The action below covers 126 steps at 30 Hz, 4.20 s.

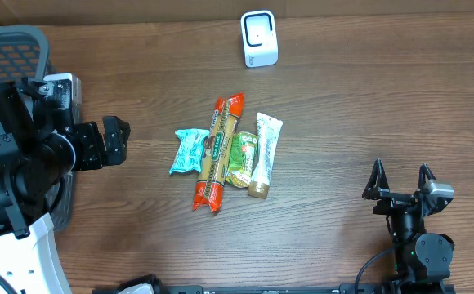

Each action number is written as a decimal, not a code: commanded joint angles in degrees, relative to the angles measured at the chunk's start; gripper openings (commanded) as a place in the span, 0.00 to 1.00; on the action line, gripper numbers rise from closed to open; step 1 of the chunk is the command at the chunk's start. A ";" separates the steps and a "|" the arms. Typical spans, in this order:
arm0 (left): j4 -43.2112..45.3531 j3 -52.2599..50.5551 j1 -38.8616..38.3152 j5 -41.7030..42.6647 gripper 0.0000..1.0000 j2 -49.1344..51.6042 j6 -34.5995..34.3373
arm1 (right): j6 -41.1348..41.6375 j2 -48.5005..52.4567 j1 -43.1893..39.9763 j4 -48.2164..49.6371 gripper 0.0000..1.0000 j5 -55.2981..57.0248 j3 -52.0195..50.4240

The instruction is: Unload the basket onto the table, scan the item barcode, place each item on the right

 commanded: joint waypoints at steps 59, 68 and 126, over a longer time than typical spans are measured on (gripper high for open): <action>0.07 -0.74 0.33 0.92 1.00 -0.55 1.25 | -0.07 -0.52 0.50 0.31 1.00 0.15 -0.61; 0.07 -0.74 0.33 0.92 0.99 -0.55 1.25 | -0.07 -0.52 0.50 0.31 1.00 0.15 -0.61; 0.07 -0.74 0.33 0.92 0.99 -0.52 1.25 | 2.99 54.64 0.55 -21.79 1.00 -43.54 44.02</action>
